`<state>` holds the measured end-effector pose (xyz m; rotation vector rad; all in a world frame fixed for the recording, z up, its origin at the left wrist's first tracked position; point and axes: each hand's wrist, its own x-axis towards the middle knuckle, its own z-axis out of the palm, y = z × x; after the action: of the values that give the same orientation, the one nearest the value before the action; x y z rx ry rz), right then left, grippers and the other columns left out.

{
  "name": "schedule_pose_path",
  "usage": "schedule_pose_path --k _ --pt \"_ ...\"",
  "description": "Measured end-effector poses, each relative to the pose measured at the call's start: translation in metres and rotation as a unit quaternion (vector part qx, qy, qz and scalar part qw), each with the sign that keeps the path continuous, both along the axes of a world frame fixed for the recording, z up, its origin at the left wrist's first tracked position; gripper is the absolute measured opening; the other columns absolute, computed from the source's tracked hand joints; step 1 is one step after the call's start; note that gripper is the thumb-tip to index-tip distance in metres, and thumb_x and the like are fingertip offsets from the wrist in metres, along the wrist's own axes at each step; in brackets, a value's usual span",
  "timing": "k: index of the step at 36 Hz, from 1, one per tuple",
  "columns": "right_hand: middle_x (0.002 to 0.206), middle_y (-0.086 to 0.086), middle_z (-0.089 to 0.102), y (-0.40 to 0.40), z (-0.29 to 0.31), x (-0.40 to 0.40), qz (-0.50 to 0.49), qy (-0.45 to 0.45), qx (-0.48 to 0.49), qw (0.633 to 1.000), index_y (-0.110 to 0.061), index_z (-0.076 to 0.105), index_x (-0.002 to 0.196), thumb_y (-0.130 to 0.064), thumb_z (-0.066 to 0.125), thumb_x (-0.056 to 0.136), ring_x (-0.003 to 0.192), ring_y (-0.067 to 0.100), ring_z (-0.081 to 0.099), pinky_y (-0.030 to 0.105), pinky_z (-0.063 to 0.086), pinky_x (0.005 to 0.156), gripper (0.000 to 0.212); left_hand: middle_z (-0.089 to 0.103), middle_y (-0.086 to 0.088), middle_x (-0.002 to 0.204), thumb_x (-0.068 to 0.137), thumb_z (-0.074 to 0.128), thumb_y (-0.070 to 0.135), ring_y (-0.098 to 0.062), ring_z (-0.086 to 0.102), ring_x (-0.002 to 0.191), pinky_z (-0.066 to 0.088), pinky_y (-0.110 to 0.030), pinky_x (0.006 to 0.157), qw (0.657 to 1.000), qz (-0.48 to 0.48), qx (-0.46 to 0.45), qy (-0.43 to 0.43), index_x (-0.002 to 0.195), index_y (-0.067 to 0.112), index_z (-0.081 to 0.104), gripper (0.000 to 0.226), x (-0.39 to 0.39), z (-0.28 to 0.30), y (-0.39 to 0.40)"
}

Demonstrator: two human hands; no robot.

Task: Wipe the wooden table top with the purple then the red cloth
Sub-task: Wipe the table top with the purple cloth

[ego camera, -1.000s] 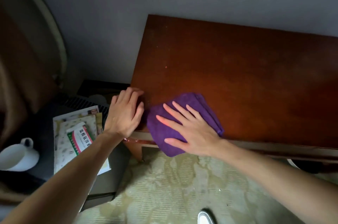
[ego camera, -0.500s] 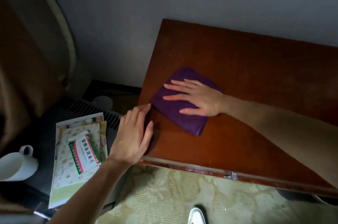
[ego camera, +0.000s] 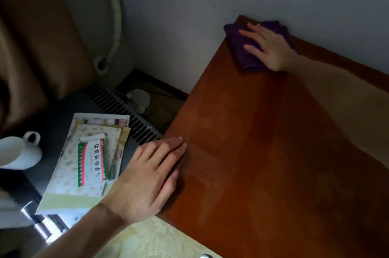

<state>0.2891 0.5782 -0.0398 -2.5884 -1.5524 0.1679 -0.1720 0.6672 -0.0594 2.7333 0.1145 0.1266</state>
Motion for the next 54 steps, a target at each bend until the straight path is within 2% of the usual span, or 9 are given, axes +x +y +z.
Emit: schedule_pose_path --k 7,16,26,31,35,41,44,47,54 --pt "0.171 0.003 0.017 0.023 -0.001 0.014 -0.195 0.012 0.029 0.98 -0.042 0.023 0.16 -0.075 0.021 0.098 0.158 0.025 0.013 0.05 0.008 0.126 0.07 0.047 -0.004 0.149 0.103 0.034 0.034 -0.022 0.046 0.135 0.036 -0.04 0.107 1.0 0.001 0.011 0.004 0.146 0.011 0.049 0.05 0.0 -0.001 -0.001" --pt "0.173 0.003 -0.002 0.018 -0.001 -0.032 -0.242 0.027 -0.003 0.97 -0.038 0.004 0.163 -0.071 0.014 0.101 0.159 0.025 -0.005 0.05 -0.005 0.127 0.072 0.047 -0.004 0.148 0.103 0.034 0.034 -0.02 0.046 0.131 0.028 -0.031 0.108 1.0 0.008 0.005 -0.015 0.147 0.011 0.047 0.051 -0.001 0.0 -0.002" --pt "0.173 0.002 0.004 -0.01 -0.019 -0.211 -0.216 -0.006 0.01 0.976 -0.039 0.01 0.163 -0.066 0.019 0.102 0.159 0.027 0.0 0.049 0.0 0.128 0.067 0.045 -0.015 0.136 0.101 0.042 0.028 -0.028 0.046 0.125 0.034 -0.035 0.11 0.985 0.072 -0.085 -0.135 0.134 -0.002 0.049 0.045 -0.006 -0.009 -0.003" --pt "0.173 0.003 0.008 -0.032 -0.022 -0.331 -0.2 -0.017 0.009 0.98 -0.038 0.013 0.163 -0.066 0.014 0.096 0.159 0.029 0.006 0.051 0.006 0.127 0.072 0.042 -0.017 0.127 0.101 0.044 0.027 -0.028 0.044 0.122 0.033 -0.034 0.111 0.915 0.244 -0.246 -0.207 0.122 -0.002 0.049 0.035 -0.013 -0.013 -0.006" --pt "0.172 0.004 0.01 -0.044 -0.024 -0.408 -0.195 -0.013 0.015 0.981 -0.036 0.017 0.163 -0.065 0.025 0.1 0.159 0.029 0.008 0.054 0.013 0.126 0.07 0.04 -0.004 0.12 0.101 0.045 0.033 -0.023 0.045 0.114 0.037 -0.046 0.106 0.908 0.267 -0.28 -0.161 0.116 0.006 0.049 0.032 -0.037 -0.004 0.007" --pt "0.172 0.003 0.009 -0.053 -0.018 -0.475 -0.197 0.029 0.017 0.98 -0.036 0.019 0.162 -0.067 0.032 0.099 0.159 0.027 0.008 0.053 0.017 0.125 0.072 0.046 -0.004 0.125 0.097 0.051 0.046 -0.02 0.051 0.118 0.039 -0.03 0.102 0.973 0.116 -0.189 -0.061 0.128 0.01 0.053 0.048 -0.05 0.032 0.042" --pt "0.17 -0.003 0.023 -0.06 -0.01 -0.467 -0.185 0.072 0.044 0.979 -0.042 0.034 0.156 -0.064 0.031 0.1 0.156 0.021 0.024 0.045 0.025 0.12 0.061 0.048 -0.008 0.129 0.093 0.052 0.057 -0.022 0.053 0.12 0.039 -0.026 0.101 0.986 0.067 -0.155 0.008 0.136 0.008 0.053 0.066 -0.033 0.043 0.044" --pt "0.161 -0.009 0.042 -0.07 0.011 -0.442 -0.192 0.128 0.078 0.97 -0.035 0.052 0.148 -0.058 0.033 0.099 0.144 0.016 0.044 0.041 0.042 0.108 0.057 0.049 -0.012 0.131 0.091 0.067 0.044 -0.029 0.054 0.121 0.042 -0.033 0.1 0.992 0.006 -0.106 0.073 0.14 0.008 0.052 0.063 -0.02 0.044 0.041" --pt "0.15 -0.002 0.051 -0.084 0.023 -0.399 -0.262 0.104 0.011 0.96 -0.019 0.047 0.151 -0.053 0.068 0.089 0.134 0.023 0.049 0.044 0.045 0.099 0.074 0.044 -0.008 0.132 0.085 0.075 0.044 -0.027 0.042 0.126 0.036 -0.033 0.101 0.983 0.034 -0.032 0.175 0.135 0.015 0.051 0.063 0.006 0.057 0.032"
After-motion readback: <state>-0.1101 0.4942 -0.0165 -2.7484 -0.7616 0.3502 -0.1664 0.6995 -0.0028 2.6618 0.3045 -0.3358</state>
